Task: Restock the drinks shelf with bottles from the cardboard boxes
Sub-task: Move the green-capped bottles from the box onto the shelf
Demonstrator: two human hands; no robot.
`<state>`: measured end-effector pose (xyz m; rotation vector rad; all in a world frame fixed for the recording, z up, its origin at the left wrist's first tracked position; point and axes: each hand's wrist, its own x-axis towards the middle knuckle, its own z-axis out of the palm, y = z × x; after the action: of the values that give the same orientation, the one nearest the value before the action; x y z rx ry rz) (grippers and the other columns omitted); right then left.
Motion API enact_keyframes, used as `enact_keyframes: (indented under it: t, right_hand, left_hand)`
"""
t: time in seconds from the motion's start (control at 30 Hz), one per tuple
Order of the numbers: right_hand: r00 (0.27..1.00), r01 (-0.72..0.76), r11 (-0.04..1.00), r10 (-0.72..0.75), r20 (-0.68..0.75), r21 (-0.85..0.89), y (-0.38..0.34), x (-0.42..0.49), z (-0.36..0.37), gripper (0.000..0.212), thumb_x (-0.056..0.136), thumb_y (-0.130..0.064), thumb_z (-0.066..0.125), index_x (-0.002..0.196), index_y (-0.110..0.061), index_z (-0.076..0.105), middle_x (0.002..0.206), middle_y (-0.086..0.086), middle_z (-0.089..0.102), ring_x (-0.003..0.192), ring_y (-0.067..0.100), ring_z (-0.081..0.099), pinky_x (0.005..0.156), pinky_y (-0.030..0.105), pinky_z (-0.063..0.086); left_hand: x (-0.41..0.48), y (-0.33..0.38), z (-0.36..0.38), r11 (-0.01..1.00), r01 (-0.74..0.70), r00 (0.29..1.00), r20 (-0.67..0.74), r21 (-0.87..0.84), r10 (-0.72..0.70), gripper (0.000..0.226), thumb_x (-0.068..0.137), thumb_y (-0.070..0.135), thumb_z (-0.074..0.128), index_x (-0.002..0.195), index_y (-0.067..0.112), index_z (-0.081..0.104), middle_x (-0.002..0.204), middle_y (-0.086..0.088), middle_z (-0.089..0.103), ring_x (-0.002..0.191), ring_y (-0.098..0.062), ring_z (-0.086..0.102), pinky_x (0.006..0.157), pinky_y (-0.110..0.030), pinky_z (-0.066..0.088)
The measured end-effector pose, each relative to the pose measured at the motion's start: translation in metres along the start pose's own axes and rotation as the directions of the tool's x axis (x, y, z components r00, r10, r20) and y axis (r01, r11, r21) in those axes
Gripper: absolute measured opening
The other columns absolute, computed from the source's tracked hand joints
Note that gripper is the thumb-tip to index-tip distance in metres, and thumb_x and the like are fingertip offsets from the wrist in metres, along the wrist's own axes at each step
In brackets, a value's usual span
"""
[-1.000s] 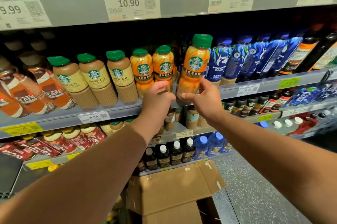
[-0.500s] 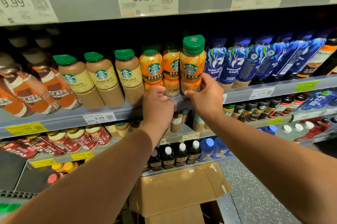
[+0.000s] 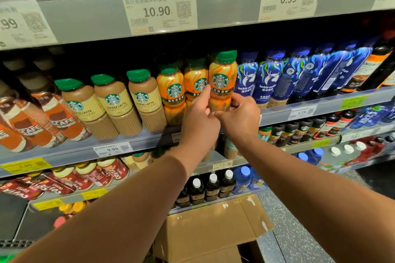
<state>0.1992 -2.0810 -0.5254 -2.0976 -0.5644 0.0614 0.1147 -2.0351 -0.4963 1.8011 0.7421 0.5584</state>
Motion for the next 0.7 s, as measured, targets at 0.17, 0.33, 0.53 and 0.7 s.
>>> enact_keyframes:
  t: [0.17, 0.33, 0.53, 0.7]
  right_hand:
    - [0.998, -0.051, 0.997, 0.053, -0.038, 0.049, -0.004, -0.001, -0.007, 0.036, 0.069, -0.013, 0.077, 0.098, -0.014, 0.056, 0.088, -0.002, 0.060, 0.087, 0.021, 0.062, 0.076, 0.037, 0.052]
    - [0.997, -0.066, 0.996, 0.068, -0.028, 0.057, -0.007, -0.001, -0.005, 0.027, 0.073, -0.010, 0.074, 0.089, -0.017, 0.053, 0.081, -0.002, 0.056, 0.082, 0.020, 0.059, 0.072, 0.036, 0.050]
    - [0.996, -0.053, 0.998, 0.055, -0.064, 0.033, 0.008, 0.000, 0.007, 0.028, 0.072, -0.003, 0.067, 0.099, -0.010, 0.070, 0.087, 0.006, 0.067, 0.077, 0.017, 0.057, 0.066, 0.027, 0.045]
    - [0.998, -0.006, 0.996, 0.012, -0.063, 0.086, 0.011, -0.005, 0.001, 0.027, 0.077, -0.002, 0.062, 0.101, -0.009, 0.070, 0.088, 0.006, 0.069, 0.082, 0.018, 0.061, 0.077, 0.031, 0.052]
  left_hand:
    - [-0.004, 0.002, 0.012, 0.997, 0.034, 0.999, 0.009, -0.075, -0.033, 0.076, 0.084, -0.019, 0.035, 0.149, 0.018, 0.026, 0.149, -0.002, 0.036, 0.136, -0.014, 0.037, 0.107, -0.023, 0.034]
    - [-0.003, 0.004, 0.020, 0.977, 0.108, 0.993, -0.030, -0.182, -0.115, 0.073, 0.083, -0.019, 0.036, 0.147, 0.016, 0.032, 0.149, 0.000, 0.035, 0.137, -0.014, 0.036, 0.104, -0.020, 0.032]
    - [0.005, -0.005, 0.015, 0.952, 0.166, 0.982, -0.050, -0.259, -0.184, 0.059, 0.092, -0.005, 0.034, 0.147, 0.016, 0.034, 0.150, -0.003, 0.039, 0.136, -0.014, 0.037, 0.105, -0.024, 0.031]
    - [0.007, -0.012, 0.016, 0.908, 0.200, 0.972, -0.043, -0.367, -0.231, 0.033, 0.096, 0.029, 0.040, 0.124, 0.029, 0.058, 0.128, 0.012, 0.056, 0.119, -0.005, 0.048, 0.106, -0.031, 0.034]
